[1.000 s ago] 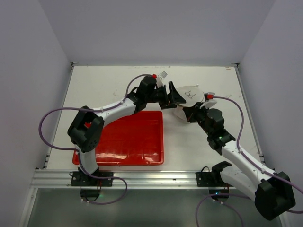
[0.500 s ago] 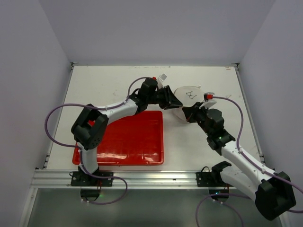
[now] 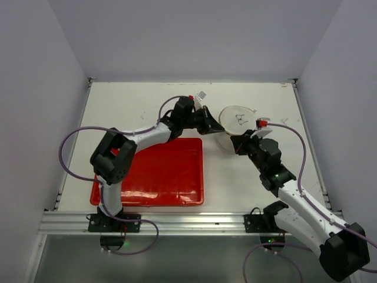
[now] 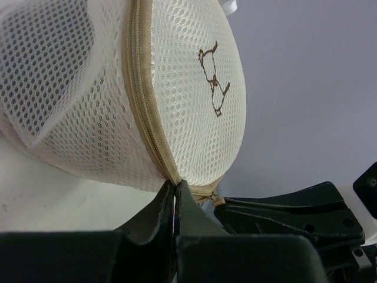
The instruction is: Unzip the laundry bag and remove the bra
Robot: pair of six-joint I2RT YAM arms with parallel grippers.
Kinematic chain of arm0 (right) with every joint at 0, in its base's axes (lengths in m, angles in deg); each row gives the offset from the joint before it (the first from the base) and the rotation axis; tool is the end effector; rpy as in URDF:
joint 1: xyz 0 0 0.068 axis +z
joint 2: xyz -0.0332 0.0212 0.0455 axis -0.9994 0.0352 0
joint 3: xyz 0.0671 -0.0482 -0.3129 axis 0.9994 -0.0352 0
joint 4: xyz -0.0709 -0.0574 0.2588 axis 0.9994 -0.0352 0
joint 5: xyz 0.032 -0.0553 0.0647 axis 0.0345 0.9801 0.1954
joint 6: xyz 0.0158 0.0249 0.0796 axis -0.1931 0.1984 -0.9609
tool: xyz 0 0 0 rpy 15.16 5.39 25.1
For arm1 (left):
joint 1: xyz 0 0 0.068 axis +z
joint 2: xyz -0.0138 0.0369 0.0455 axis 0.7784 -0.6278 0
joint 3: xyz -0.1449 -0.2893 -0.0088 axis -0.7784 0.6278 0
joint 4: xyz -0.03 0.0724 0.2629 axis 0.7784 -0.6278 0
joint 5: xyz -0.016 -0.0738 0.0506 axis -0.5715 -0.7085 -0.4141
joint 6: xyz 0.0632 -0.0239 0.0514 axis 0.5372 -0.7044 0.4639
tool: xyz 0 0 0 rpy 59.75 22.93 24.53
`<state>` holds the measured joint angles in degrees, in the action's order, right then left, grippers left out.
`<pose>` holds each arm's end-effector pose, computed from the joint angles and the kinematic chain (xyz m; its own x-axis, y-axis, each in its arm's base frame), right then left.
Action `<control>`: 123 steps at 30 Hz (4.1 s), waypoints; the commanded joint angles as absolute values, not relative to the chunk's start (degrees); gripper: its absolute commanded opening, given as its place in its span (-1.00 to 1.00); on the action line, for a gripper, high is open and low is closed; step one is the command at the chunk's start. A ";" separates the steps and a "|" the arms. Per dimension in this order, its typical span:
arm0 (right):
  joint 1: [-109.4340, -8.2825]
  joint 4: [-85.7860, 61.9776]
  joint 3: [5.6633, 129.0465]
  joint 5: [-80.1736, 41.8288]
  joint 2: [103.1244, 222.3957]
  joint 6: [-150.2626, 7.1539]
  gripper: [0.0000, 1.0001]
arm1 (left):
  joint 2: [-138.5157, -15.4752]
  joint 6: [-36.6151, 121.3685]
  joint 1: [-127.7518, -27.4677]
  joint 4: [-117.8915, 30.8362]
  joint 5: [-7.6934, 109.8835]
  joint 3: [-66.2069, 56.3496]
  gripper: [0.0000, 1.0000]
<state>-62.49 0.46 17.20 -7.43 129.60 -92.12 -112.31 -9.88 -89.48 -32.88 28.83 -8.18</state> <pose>0.1973 0.0883 0.2774 -0.3166 0.3572 -0.8787 -0.2480 0.8630 0.4401 0.3728 -0.3434 0.2557 -0.9426 -0.2399 -0.2323 0.1280 0.3831 -0.9148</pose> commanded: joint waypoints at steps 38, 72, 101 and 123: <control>-62.41 5.39 20.55 -7.58 133.79 -93.91 -1.00 | -104.52 -0.71 -82.66 -39.48 25.77 -9.15 0.59; -60.65 13.74 14.57 -8.28 132.83 -94.19 -1.00 | -112.86 -14.77 -89.34 -23.83 27.36 -6.76 0.30; -62.06 -5.15 17.82 2.97 124.83 -86.19 -1.00 | -109.87 -11.43 -85.04 -22.08 22.97 -1.49 -1.00; -63.20 -4.98 20.63 5.79 128.17 -83.02 -1.00 | -107.76 -10.82 -85.21 -22.69 24.37 -0.87 -0.65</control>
